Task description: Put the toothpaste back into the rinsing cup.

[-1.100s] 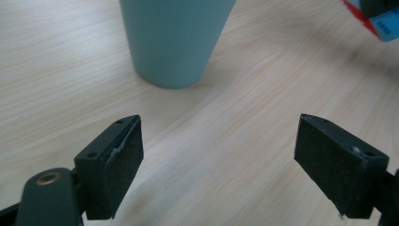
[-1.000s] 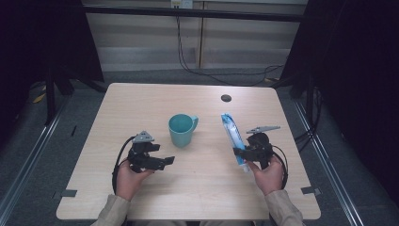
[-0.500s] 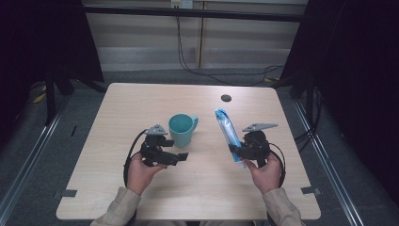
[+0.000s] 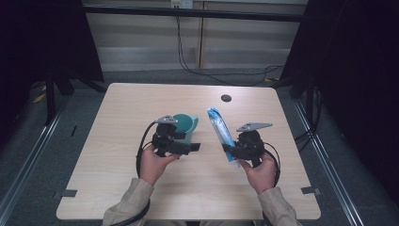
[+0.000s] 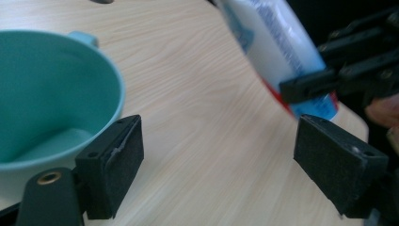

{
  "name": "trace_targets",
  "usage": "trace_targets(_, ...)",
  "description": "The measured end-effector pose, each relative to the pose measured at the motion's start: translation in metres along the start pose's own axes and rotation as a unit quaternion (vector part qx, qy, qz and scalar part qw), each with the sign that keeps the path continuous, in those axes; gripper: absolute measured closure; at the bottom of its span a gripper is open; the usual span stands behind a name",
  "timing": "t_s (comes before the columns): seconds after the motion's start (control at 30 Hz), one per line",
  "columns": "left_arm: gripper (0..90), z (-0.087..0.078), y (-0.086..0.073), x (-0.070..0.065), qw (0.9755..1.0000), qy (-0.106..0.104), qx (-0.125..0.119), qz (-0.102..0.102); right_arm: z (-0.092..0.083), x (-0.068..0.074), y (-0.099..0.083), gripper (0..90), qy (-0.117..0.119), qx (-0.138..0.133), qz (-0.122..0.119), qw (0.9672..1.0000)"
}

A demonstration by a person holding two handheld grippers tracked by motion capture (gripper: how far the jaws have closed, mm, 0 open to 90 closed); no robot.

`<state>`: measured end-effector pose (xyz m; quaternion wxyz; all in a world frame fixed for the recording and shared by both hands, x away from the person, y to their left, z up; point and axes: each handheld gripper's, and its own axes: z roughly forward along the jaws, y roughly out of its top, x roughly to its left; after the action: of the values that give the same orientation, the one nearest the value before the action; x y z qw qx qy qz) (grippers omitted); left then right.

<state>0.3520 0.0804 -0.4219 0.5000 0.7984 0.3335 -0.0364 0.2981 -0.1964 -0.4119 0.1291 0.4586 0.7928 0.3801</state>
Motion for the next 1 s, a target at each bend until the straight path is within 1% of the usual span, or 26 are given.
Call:
trace_targets(0.03,16.4,0.002,0.002,-0.001,1.0000,-0.004,-0.004,-0.001,0.000,0.002,0.000,73.6,0.005,-0.003,-0.003,1.0000)
trace_targets(0.07,16.4,0.003,0.004,-0.002,0.9999,-0.009,-0.005,0.000,0.000,0.002,0.000,73.6,0.005,-0.003,-0.003,1.0000)
trace_targets(0.1,18.1,0.005,0.007,-0.004,0.9999,-0.012,-0.008,0.007,0.001,0.004,0.001,73.6,0.005,-0.005,-0.006,1.0000)
trace_targets(0.13,18.7,0.005,0.007,-0.004,0.9999,-0.012,-0.008,0.007,0.001,0.004,0.001,73.6,0.005,-0.005,-0.006,1.0000)
trace_targets(0.17,18.6,0.008,0.010,-0.004,0.9997,-0.018,-0.015,0.001,0.001,0.005,0.001,73.6,0.010,-0.007,-0.011,0.9999)
trace_targets(0.23,18.7,0.010,0.013,-0.005,0.9997,-0.016,-0.017,0.002,0.001,0.007,0.002,73.7,0.009,-0.006,-0.013,0.9999)
trace_targets(0.27,19.0,0.011,0.014,-0.005,0.9997,-0.014,-0.020,-0.003,0.001,0.007,0.002,73.6,0.012,-0.007,-0.015,0.9998)
trace_targets(0.33,19.0,0.012,0.016,-0.004,0.9996,-0.014,-0.022,-0.006,0.001,0.008,0.002,73.6,0.011,-0.009,-0.015,0.9998)
trace_targets(0.43,18.9,0.014,0.017,-0.004,0.9995,-0.017,-0.026,-0.010,0.001,0.008,0.003,73.6,0.013,-0.009,-0.016,0.9997)
trace_targets(0.47,18.9,0.015,0.017,-0.005,0.9995,-0.015,-0.027,-0.009,0.001,0.008,0.003,73.6,0.015,-0.008,-0.017,0.9997)
trace_targets(0.5,18.9,0.016,0.018,-0.005,0.9994,-0.018,-0.029,-0.011,0.001,0.008,0.003,73.6,0.015,-0.008,-0.018,0.9997)
trace_targets(0.57,18.9,0.017,0.020,-0.006,0.9993,-0.017,-0.032,-0.010,0.002,0.010,0.003,73.6,0.016,-0.008,-0.023,0.9996)
trace_targets(0.67,19.3,0.018,0.021,-0.007,0.9991,-0.018,-0.035,-0.015,0.002,0.012,0.003,73.6,0.017,-0.009,-0.022,0.9996)
trace_targets(0.7,19.3,0.018,0.021,-0.007,0.9990,-0.017,-0.038,-0.016,0.003,0.013,0.004,73.6,0.023,-0.011,-0.024,0.9994)
trace_targets(0.77,19.9,0.019,0.021,-0.006,0.9990,-0.015,-0.038,-0.018,0.004,0.015,0.004,73.5,0.023,-0.010,-0.027,0.9993)
trace_targets(0.8,20.0,0.019,0.020,-0.006,0.9989,-0.017,-0.040,-0.019,0.004,0.015,0.004,73.6,0.027,-0.010,-0.028,0.9992)
trace_targets(0.93,19.6,0.018,0.021,-0.006,0.9983,-0.023,-0.048,-0.024,0.005,0.018,0.005,73.5,0.027,-0.010,-0.032,0.9991)
trace_targets(1.0,19.6,0.017,0.021,-0.007,0.9982,-0.023,-0.050,-0.023,0.006,0.020,0.005,73.5,0.028,-0.010,-0.037,0.9989)
